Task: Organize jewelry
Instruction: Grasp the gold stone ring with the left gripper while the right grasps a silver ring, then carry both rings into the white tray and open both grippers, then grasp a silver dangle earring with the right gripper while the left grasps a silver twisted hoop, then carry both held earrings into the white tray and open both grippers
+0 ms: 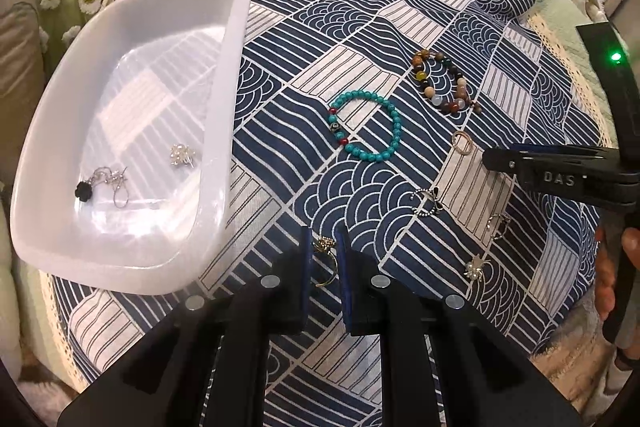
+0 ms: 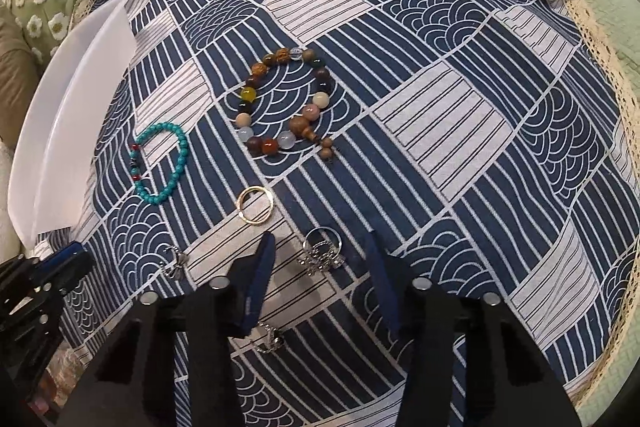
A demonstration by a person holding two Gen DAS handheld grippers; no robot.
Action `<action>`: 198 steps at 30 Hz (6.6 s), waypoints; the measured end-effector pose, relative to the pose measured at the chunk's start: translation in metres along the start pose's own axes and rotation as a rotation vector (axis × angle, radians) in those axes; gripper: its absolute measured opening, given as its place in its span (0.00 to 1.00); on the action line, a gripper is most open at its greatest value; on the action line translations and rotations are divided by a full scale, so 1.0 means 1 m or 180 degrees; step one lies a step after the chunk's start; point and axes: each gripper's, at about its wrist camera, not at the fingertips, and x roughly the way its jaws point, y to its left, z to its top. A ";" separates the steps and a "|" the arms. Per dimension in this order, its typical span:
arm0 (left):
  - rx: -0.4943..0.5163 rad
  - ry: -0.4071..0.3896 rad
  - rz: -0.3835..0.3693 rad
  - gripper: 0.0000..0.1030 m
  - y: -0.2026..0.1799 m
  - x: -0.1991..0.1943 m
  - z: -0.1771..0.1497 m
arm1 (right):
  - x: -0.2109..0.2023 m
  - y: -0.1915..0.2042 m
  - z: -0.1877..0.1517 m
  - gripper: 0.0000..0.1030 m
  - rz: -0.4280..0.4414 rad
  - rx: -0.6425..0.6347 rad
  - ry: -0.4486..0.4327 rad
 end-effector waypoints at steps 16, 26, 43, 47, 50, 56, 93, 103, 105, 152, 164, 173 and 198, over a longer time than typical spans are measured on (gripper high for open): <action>0.0053 -0.0250 -0.0187 0.11 0.000 -0.038 0.004 | -0.046 0.018 0.004 0.22 0.0281 -0.0064 -0.0389; -0.0364 -0.0630 -0.0096 0.11 0.077 -0.092 0.025 | -0.089 0.154 0.033 0.22 0.0810 -0.0629 -0.0640; -0.0955 -0.0014 0.0142 0.11 0.190 -0.015 0.058 | 0.006 0.251 0.070 0.22 0.0634 -0.0675 -0.0200; -0.0957 0.0028 0.0158 0.12 0.190 -0.012 0.058 | 0.010 0.259 0.068 0.22 0.0514 -0.0756 -0.0238; -0.1012 0.0067 0.0151 0.12 0.196 -0.005 0.059 | 0.010 0.262 0.067 0.22 0.0501 -0.0770 -0.0212; -0.1123 0.0056 0.0159 0.12 0.203 -0.004 0.061 | 0.008 0.261 0.065 0.22 0.0472 -0.0788 -0.0202; -0.0216 -0.0729 -0.0092 0.83 0.037 -0.074 0.014 | -0.045 0.024 -0.039 0.94 0.0151 -0.0187 -0.0261; -0.0238 -0.0566 -0.0290 0.83 0.006 -0.053 0.008 | -0.021 0.014 -0.046 0.45 0.0035 -0.0142 -0.0043; -0.0240 -0.0532 -0.0264 0.83 0.006 -0.050 0.009 | -0.019 0.017 -0.046 0.39 0.0004 -0.0182 -0.0038; -0.0126 0.0109 0.0082 0.20 -0.055 0.045 0.029 | -0.049 -0.026 -0.044 0.09 0.0110 0.0044 -0.0455; -0.0115 0.0009 -0.0123 0.20 -0.051 0.021 0.024 | -0.051 -0.024 -0.044 0.09 0.0136 0.0046 -0.0467; -0.0199 -0.0609 -0.0356 0.20 -0.002 -0.070 0.027 | -0.088 0.036 -0.037 0.09 0.0224 -0.0337 -0.0758; -0.1082 -0.0115 0.0115 0.20 0.206 0.011 0.059 | 0.008 0.251 0.066 0.09 0.0571 -0.0839 -0.0216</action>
